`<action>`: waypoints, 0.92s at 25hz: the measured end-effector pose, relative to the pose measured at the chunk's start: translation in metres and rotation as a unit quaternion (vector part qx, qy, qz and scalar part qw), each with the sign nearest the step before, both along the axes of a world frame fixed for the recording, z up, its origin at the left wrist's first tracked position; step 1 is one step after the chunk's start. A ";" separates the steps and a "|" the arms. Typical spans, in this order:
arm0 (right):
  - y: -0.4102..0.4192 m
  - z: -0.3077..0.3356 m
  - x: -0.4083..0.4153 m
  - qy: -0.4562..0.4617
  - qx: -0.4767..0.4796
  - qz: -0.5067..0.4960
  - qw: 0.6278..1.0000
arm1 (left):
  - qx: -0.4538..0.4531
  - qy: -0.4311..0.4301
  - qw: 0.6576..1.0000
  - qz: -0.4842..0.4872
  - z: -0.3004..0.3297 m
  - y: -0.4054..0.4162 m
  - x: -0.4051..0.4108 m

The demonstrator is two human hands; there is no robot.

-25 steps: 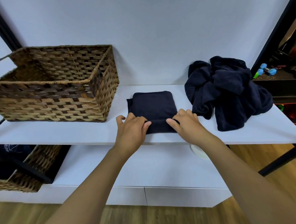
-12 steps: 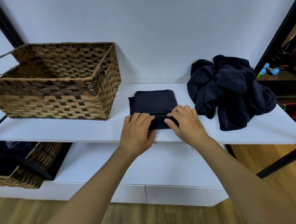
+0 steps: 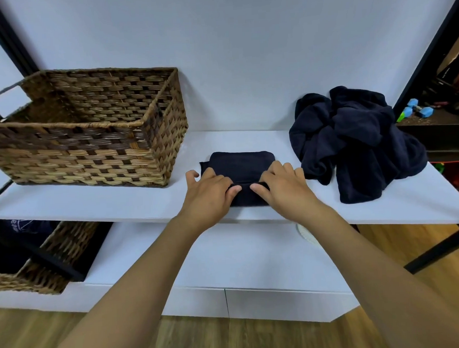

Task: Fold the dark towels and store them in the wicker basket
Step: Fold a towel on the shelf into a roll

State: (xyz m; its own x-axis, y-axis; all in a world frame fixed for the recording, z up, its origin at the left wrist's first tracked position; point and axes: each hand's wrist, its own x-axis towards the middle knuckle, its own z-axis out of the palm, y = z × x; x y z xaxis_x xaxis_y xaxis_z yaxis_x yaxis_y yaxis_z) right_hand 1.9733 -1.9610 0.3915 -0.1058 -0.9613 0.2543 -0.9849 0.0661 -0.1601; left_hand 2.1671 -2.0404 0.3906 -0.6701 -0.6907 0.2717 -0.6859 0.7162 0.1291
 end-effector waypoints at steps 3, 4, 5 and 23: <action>0.005 -0.016 0.016 0.099 -0.089 0.046 0.990 | 0.046 -0.070 0.996 0.026 0.016 -0.008 -0.014; 0.005 -0.019 0.015 0.105 -0.085 0.049 0.990 | 0.063 -0.087 0.994 0.026 0.020 -0.012 -0.016; 0.004 -0.020 0.012 0.100 -0.070 0.049 0.991 | 0.075 -0.089 0.993 0.028 0.022 -0.015 -0.019; -0.014 -0.023 0.014 0.125 -0.133 -0.039 0.982 | 0.089 -0.093 0.990 0.056 0.025 -0.027 -0.043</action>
State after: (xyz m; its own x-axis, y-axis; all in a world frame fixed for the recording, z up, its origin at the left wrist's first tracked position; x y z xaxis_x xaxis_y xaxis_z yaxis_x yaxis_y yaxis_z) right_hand 1.9877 -1.9749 0.3682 -0.0791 -0.8488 0.5227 -0.9891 0.1322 0.0650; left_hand 2.1242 -2.0678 0.4152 -0.6141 -0.7890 0.0181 -0.7832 0.6121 0.1094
